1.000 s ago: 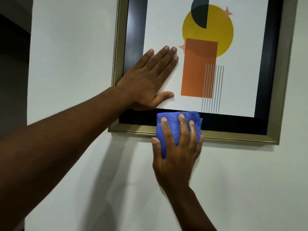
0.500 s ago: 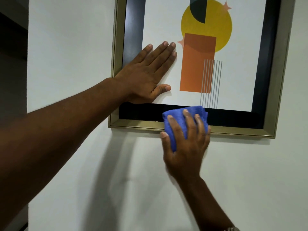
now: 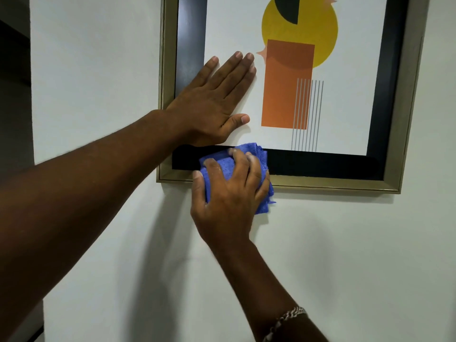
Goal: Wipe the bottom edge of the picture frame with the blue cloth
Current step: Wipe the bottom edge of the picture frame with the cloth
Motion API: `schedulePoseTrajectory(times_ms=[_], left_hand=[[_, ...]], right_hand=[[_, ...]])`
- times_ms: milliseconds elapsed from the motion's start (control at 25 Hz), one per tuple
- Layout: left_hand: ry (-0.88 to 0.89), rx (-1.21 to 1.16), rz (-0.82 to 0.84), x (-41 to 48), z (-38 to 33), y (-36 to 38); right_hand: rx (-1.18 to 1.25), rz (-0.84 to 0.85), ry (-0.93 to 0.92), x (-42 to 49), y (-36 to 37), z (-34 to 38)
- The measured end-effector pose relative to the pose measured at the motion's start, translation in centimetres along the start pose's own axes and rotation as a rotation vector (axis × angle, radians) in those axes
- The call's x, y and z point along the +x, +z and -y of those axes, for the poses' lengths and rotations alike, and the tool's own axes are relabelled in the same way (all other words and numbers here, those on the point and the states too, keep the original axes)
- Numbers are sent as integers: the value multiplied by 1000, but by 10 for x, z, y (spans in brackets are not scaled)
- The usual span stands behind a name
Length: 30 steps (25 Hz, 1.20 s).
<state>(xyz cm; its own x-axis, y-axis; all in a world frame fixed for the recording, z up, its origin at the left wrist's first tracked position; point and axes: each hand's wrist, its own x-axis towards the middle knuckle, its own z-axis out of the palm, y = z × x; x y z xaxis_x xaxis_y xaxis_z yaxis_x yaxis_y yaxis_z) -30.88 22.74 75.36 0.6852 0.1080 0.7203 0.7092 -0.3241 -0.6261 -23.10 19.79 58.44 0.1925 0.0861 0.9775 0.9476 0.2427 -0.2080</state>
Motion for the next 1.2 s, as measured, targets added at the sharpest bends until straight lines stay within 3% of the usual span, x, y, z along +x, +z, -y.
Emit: schedulePoseTrajectory(times_ms=[160,400,560,760,920,1200], left_hand=[[-3,-7,20,0,0,0],[-21,-19,18,0,-4,0],[-32,-14,15,-1,-6,-1],[-28,-25,3,-1,-6,-1],[-17,-22,-7,-1,-3,2],[-34,-27,11,0,-6,1]], right_hand=[[-46,0,-29,7,-19,-39],[-25,-89,152,18,-44,-107],[-4,-105,196,12,-41,-83],[-48,80,22,7,-26,-16],[-80,96,-45,16,-38,-40],[-19,-53,222,24,-64,-114]])
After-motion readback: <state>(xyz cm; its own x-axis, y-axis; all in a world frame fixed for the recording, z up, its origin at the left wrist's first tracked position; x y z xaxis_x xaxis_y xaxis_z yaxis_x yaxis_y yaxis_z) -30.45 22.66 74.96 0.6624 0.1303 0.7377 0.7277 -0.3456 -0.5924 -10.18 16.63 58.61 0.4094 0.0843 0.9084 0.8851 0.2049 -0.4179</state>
